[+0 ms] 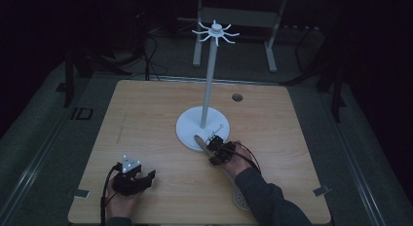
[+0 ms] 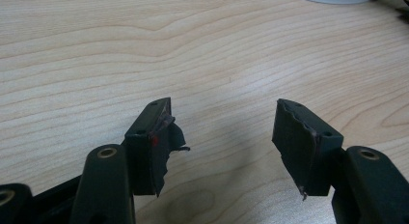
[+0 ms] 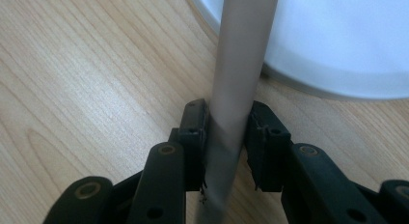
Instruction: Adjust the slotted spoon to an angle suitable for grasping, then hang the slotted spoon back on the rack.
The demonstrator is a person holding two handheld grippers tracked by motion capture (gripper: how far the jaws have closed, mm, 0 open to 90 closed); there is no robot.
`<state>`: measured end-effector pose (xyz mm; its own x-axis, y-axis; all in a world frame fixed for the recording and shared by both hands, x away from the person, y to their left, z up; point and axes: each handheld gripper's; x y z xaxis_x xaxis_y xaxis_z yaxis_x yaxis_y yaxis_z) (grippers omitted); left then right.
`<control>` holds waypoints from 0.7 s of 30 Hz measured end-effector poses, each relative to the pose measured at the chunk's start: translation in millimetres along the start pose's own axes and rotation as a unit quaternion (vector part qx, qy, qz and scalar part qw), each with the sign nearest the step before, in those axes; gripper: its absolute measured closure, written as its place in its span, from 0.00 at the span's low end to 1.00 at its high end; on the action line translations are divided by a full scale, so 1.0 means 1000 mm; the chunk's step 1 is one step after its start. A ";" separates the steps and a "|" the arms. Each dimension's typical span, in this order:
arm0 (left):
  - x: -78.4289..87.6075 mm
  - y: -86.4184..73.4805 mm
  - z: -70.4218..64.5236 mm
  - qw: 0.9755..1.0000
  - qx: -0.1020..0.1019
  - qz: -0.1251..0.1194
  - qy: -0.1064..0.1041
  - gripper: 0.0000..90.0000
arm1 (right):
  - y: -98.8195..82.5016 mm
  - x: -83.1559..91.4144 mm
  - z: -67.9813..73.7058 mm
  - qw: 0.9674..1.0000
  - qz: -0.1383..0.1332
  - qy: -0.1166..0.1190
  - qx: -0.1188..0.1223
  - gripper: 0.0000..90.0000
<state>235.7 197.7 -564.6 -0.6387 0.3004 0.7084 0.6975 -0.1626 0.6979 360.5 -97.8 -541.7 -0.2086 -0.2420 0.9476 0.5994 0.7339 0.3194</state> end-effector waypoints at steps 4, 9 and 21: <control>0.000 0.000 0.000 1.000 0.000 -0.001 0.000 0.44 | 0.001 0.000 0.000 1.000 0.002 -0.001 -0.002 0.79; 0.000 0.000 0.000 1.000 0.000 -0.001 -0.001 0.44 | -0.001 0.000 -0.002 1.000 -0.004 0.004 -0.009 0.80; 0.000 0.000 0.000 1.000 0.000 0.000 0.000 0.44 | -0.003 0.000 -0.002 1.000 -0.012 0.012 -0.017 0.80</control>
Point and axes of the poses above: each handheld gripper's, and its own axes: x roughly backward along the jaws, y roughly out of its top, z roughly to its left, and after that the axes turned 1 degree about z, right-handed
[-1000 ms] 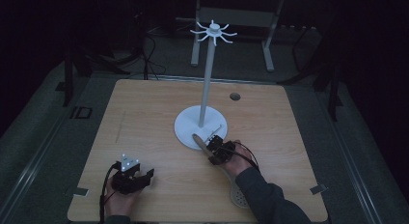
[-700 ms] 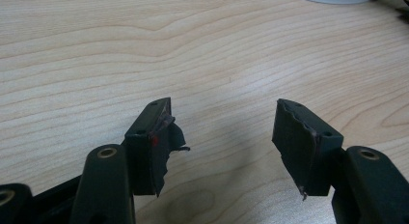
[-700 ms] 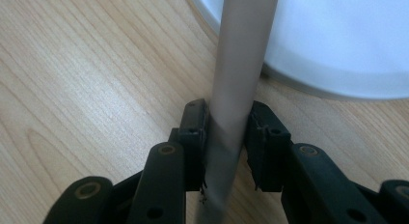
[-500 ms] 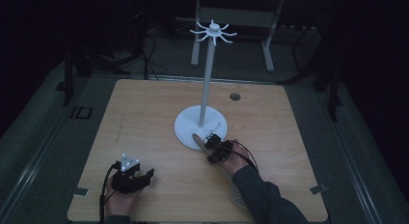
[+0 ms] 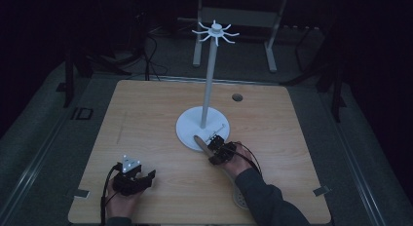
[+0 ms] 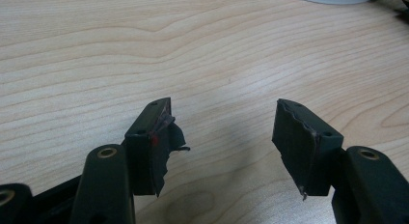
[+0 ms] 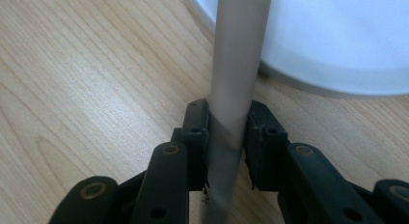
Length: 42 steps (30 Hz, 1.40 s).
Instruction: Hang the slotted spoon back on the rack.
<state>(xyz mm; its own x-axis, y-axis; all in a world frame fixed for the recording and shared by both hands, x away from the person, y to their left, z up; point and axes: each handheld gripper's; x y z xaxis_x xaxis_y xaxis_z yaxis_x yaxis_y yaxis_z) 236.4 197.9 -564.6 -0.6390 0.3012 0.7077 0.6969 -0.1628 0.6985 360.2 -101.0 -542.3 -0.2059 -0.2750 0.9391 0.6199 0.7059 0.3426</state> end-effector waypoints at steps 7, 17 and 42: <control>0.001 0.000 0.000 1.000 -0.001 -0.001 0.001 0.44 | 0.000 0.001 0.001 1.000 -0.005 0.002 0.000 0.81; 0.001 0.000 -0.001 1.000 -0.002 -0.001 0.000 0.44 | 0.002 0.017 0.009 0.999 -0.048 -0.006 0.010 0.82; 0.000 0.000 -0.002 1.000 -0.004 0.000 0.000 0.44 | 0.001 0.068 -0.003 0.979 -0.202 -0.021 -0.015 0.82</control>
Point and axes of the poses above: each handheld gripper's, and its own axes: x roughly backward along the jaws, y roughly out of its top, z roughly to its left, and after that the axes turned 1 degree about z, right-handed
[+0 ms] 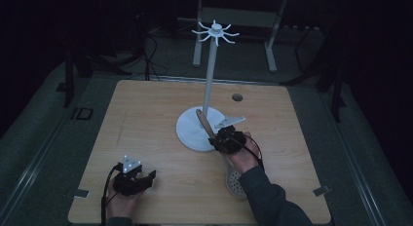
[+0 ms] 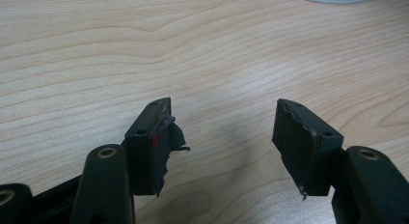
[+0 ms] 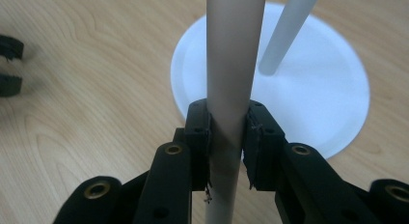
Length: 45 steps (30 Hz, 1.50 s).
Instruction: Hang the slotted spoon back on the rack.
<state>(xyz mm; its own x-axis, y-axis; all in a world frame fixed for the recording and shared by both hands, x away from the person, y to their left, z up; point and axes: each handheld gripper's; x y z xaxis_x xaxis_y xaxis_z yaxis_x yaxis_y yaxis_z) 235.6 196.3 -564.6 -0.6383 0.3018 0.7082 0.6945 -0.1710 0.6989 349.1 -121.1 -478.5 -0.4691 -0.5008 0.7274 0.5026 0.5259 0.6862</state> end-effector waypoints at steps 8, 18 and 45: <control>0.000 0.000 0.000 1.000 0.002 -0.002 0.001 0.44 | 0.004 0.013 -0.006 0.999 -0.038 -0.008 -0.008 0.82; 0.000 0.000 0.000 1.000 0.001 -0.001 0.001 0.44 | 0.009 0.027 -0.013 0.997 -0.078 -0.013 -0.022 0.82; 0.000 0.000 0.001 1.000 0.001 -0.001 0.001 0.44 | 0.030 0.059 -0.034 0.983 -0.176 -0.026 -0.037 0.83</control>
Point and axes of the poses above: each handheld gripper's, and its own axes: x roughly backward along the jaws, y roughly out of its top, z roughly to its left, and after that the axes turned 1 degree about z, right-handed
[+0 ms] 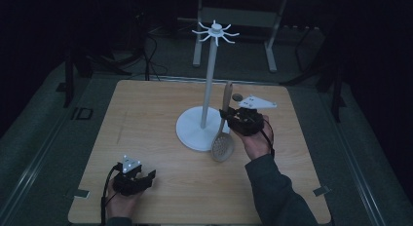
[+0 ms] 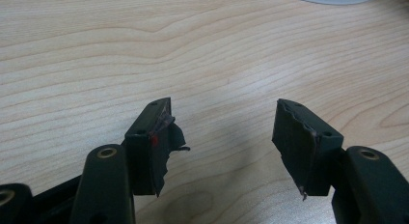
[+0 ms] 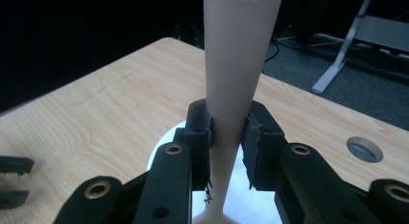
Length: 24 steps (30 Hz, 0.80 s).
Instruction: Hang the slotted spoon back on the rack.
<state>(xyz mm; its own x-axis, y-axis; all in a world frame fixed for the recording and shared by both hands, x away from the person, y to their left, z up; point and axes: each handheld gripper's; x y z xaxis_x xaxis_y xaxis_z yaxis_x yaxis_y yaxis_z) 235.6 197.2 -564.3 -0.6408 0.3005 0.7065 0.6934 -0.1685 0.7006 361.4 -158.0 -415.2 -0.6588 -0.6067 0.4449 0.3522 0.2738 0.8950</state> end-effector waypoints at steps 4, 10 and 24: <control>0.000 0.000 0.000 1.000 0.001 0.000 0.000 0.44 | 0.005 0.001 -0.003 1.000 -0.005 0.000 -0.002 0.82; 0.000 0.000 0.000 1.000 0.001 0.001 -0.001 0.44 | 0.013 0.001 -0.006 1.000 -0.009 -0.006 0.003 0.83; 0.000 0.000 0.000 1.000 0.002 0.000 -0.001 0.44 | 0.036 0.007 -0.016 0.999 -0.035 -0.013 -0.005 0.83</control>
<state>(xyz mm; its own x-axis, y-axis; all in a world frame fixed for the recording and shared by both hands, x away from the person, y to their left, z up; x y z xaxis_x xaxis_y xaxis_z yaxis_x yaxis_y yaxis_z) 235.8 197.3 -564.5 -0.6408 0.3021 0.7057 0.6940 -0.1649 0.7008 380.2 -164.0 -380.2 -0.6999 -0.6040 0.3813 0.3111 0.2227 0.9239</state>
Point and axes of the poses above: each handheld gripper's, and its own axes: x roughly backward along the jaws, y roughly out of its top, z roughly to its left, and after that the axes turned 1 degree about z, right-handed
